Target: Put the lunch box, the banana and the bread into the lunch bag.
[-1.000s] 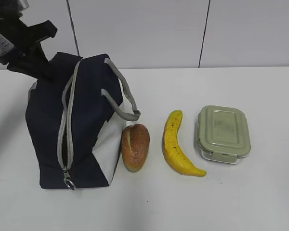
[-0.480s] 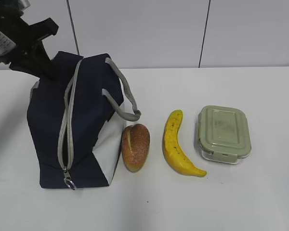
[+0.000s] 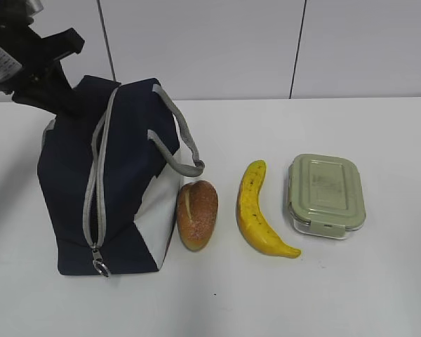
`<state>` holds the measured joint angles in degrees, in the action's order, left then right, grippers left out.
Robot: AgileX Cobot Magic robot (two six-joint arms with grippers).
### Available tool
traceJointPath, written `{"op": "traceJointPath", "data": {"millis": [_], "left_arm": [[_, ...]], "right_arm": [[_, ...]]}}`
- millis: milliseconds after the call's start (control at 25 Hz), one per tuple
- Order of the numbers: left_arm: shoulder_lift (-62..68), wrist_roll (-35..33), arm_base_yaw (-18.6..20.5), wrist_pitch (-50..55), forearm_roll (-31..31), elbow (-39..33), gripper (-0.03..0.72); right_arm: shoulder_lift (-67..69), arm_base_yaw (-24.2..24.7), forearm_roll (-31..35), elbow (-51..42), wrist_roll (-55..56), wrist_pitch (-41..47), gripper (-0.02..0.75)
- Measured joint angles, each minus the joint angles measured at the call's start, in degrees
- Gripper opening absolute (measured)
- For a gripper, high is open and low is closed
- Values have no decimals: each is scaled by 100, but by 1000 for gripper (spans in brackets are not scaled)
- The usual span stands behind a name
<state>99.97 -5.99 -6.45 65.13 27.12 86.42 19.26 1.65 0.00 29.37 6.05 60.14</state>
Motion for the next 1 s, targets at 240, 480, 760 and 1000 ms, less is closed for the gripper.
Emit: {"op": "traceJointPath", "data": {"millis": [240,480,760,1000], "left_arm": [[0,0,0,17,0,0,11],[0,0,0,17,0,0,11],[0,0,0,22,0,0,11],[0,0,0,22,0,0,11]], "right_arm": [[1719,-51,955,0,-222,-1087,511],[3551,-51,2485,263,-1892,-1684,510],[5187,284,3823,1082,-3509,-1719,510],[6186,1320,5435,1487,-5095,-1112,510]]}}
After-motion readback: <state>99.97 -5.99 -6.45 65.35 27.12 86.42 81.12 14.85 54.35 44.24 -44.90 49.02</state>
